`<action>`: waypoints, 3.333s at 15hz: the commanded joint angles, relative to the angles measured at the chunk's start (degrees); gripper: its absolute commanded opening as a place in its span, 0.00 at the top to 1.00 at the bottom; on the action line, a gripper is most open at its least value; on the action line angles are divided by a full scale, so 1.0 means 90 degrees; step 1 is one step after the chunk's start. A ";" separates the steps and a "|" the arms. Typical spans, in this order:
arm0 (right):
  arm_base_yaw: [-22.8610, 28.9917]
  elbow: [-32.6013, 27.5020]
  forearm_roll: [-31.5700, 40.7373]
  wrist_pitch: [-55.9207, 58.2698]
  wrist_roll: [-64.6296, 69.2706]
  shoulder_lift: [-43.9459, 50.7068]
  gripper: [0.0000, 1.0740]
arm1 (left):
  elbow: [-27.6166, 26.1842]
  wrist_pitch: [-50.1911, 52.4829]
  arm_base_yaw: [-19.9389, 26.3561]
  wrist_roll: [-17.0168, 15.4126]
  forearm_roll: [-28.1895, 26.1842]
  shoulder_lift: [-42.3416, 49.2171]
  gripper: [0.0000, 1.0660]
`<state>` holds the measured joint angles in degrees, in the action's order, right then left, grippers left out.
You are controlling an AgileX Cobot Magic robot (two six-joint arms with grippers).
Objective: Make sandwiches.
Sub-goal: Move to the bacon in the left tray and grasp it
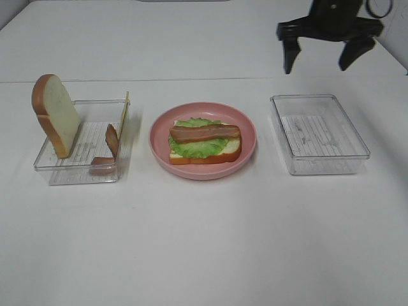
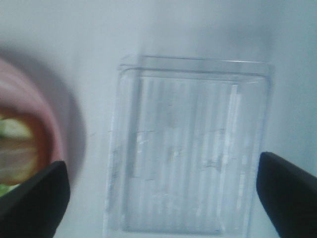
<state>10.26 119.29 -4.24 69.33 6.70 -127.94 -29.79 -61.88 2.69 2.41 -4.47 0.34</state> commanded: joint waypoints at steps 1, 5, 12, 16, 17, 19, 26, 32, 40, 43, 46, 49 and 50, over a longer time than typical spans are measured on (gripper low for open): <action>-0.0726 -0.0191 0.0255 0.0764 -0.0223 0.0197 0.09 | 0.0019 0.0025 0.0000 -0.0006 0.0013 0.0121 0.08; -0.1076 -0.2222 0.0159 0.0484 -0.0401 0.1407 0.10 | 0.0019 0.0025 0.0000 -0.0006 0.0013 0.0121 0.08; -0.1057 -0.7958 0.0618 -0.2018 -0.0433 0.6468 0.11 | 0.0019 0.0025 0.0000 -0.0006 0.0013 0.0121 0.08; -0.1057 -0.9212 0.0567 -0.1286 -0.0407 0.9498 0.12 | 0.0019 0.0032 0.0000 -0.0006 0.0108 0.0083 0.08; -0.1057 -0.9269 0.0560 -0.1184 -0.0407 0.9823 0.12 | 0.0019 0.0032 0.0000 -0.0006 0.0108 0.0083 0.08; -0.1057 -0.9517 0.0573 -0.0643 -0.0414 1.1357 0.12 | 0.0019 0.0032 0.0000 -0.0006 0.0108 0.0083 0.08; -0.1057 -1.0294 0.0668 -0.0592 -0.0420 1.4279 0.12 | 0.0019 0.0032 0.0000 -0.0013 0.0108 0.0083 0.08; -0.1057 -1.0390 0.0751 -0.0700 -0.0579 1.4445 0.12 | 0.0019 0.0025 0.0000 -0.0032 0.0127 0.0083 0.08; -0.1057 -1.0390 0.0758 -0.0707 -0.0579 1.4445 0.12 | -0.0840 -0.1031 0.0000 0.0089 0.0204 -0.1776 0.08; -0.1057 -1.0390 0.0758 -0.0707 -0.0579 1.4439 0.12 | -0.2285 -0.1509 0.0000 -0.0401 0.0095 -0.3998 0.08; -0.1063 -1.0390 0.0758 -0.0707 -0.0579 1.4439 0.12 | -0.4011 -0.1515 0.0000 -0.0458 0.0420 -0.6576 0.08; -0.1063 -1.0390 0.0758 -0.0707 -0.0579 1.4439 0.12 | -0.4743 -0.1509 -0.0618 -0.0509 0.0656 -0.8378 0.08; -0.1063 -1.0390 0.0758 -0.0707 -0.0579 1.4439 0.12 | -0.4972 -0.1509 -0.0929 -0.0847 0.0910 -0.8900 0.08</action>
<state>0.86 26.01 2.35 63.43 1.95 0.11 -73.28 -70.02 -3.78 -2.92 2.06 -76.43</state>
